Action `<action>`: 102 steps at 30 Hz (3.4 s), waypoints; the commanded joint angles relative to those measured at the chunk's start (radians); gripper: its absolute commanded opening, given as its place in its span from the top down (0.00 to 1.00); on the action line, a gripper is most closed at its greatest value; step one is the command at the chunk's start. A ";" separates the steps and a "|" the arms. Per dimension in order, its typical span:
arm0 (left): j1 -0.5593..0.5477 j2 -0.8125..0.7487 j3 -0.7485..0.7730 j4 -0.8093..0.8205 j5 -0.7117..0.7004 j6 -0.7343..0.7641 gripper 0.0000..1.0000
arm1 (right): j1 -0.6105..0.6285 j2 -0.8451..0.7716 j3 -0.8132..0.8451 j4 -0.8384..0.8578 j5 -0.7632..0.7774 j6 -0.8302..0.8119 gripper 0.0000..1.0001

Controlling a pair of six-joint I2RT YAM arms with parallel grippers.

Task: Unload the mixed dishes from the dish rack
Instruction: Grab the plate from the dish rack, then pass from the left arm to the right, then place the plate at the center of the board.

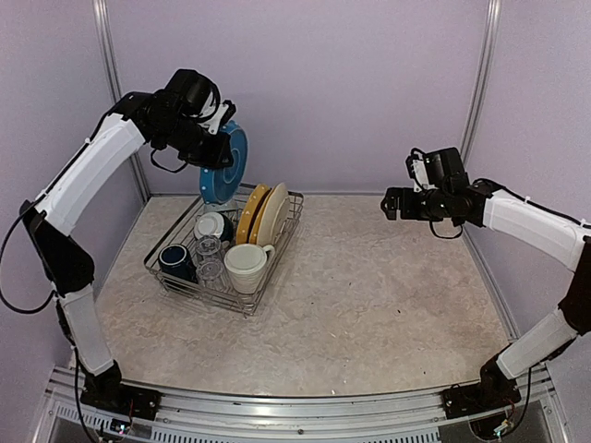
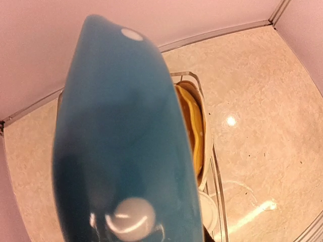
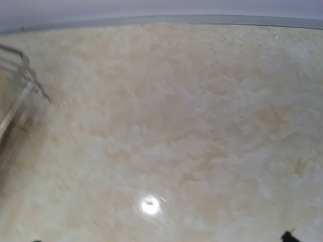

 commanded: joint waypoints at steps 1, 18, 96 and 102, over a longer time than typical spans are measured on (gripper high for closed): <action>-0.131 -0.156 -0.220 0.402 -0.164 0.277 1.00 | 0.003 0.046 0.101 -0.003 -0.061 0.148 0.00; -0.461 -0.128 -0.755 1.498 -0.401 1.142 1.00 | -0.122 0.053 0.136 0.232 -0.694 0.578 0.00; 0.161 -0.030 -0.649 0.700 0.418 -0.181 0.23 | -0.337 0.392 -0.140 0.367 -0.829 0.110 0.89; 0.131 0.009 -0.670 0.731 0.353 -0.166 0.37 | -0.336 0.407 -0.130 0.339 -0.752 0.074 0.61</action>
